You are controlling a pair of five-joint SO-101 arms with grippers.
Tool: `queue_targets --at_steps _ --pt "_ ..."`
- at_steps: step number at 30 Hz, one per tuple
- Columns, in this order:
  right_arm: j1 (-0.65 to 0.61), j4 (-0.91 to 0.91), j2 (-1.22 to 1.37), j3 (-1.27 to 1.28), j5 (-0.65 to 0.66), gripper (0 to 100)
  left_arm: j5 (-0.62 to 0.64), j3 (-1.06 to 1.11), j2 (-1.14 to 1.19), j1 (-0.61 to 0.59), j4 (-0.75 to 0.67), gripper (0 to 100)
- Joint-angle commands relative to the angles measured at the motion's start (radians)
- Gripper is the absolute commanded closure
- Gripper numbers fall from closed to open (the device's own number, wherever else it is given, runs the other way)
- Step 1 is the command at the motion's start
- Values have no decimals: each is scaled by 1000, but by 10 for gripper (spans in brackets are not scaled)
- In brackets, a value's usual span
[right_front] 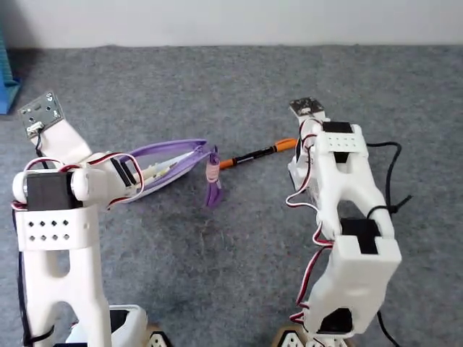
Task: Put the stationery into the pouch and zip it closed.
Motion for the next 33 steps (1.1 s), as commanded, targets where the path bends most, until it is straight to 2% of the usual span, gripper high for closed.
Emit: queue_targets --at_steps 1,6,8,12,24,33 --pt "12 -38 27 -43 -9 801 11 4 26 6 17 885" --pt "13 -45 53 -43 -9 997 11 4 26 6 17 885" --pt "16 -28 25 -44 -9 972 11 4 26 6 17 885" --pt "12 51 -125 -43 -9 990 11 4 26 6 17 885" --pt "-82 440 -711 -40 -15 991 11 2 25 5 15 885" --pt "-236 545 -1013 -38 -222 991 11 -1 25 6 15 885"
